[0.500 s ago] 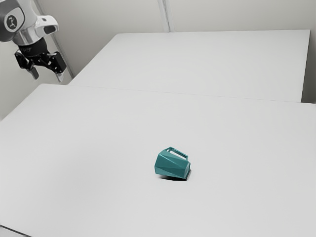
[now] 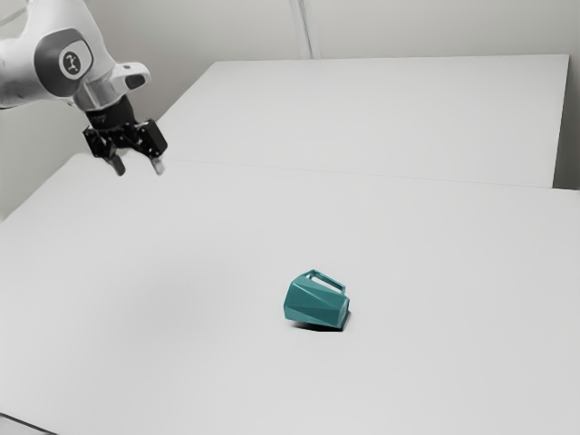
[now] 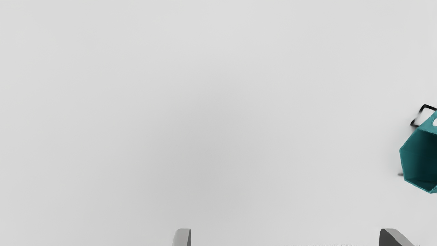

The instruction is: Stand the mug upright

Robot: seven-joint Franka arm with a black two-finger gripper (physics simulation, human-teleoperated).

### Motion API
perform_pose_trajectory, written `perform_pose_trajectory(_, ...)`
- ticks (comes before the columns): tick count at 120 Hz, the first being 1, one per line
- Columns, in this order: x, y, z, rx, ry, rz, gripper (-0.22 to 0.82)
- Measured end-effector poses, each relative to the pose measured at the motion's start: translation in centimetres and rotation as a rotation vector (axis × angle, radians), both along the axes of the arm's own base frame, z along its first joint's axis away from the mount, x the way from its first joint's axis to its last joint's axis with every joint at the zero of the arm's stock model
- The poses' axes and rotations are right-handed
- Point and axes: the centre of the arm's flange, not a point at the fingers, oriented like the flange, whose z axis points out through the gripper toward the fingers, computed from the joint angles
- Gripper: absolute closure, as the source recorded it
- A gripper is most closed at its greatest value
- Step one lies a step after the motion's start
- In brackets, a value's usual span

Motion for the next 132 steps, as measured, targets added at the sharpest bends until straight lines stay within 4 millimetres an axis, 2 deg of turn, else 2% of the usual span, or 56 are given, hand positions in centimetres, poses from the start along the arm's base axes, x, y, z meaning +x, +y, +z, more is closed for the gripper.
perform_pose_trajectory(9, 0.0, -1.2, -3.5, -0.105, 0.057, 0.021, 0.0)
perform_pose_trajectory(22, -1.1, -3.1, -8.4, -0.266, 0.147, 0.081, 0.0)
perform_pose_trajectory(35, -1.6, -4.5, -12.1, -0.392, 0.213, 0.154, 0.0)
perform_pose_trajectory(54, 0.1, -5.6, -16.4, -0.478, 0.245, 0.248, 0.0)
perform_pose_trajectory(80, 2.1, -11.0, -20.1, -0.557, 0.256, 0.283, 0.0)
perform_pose_trajectory(102, 2.2, -13.9, -22.3, -0.617, 0.298, 0.328, 0.0)
perform_pose_trajectory(132, 1.5, -16.6, -25.7, -0.66, 0.383, 0.387, 0.0)
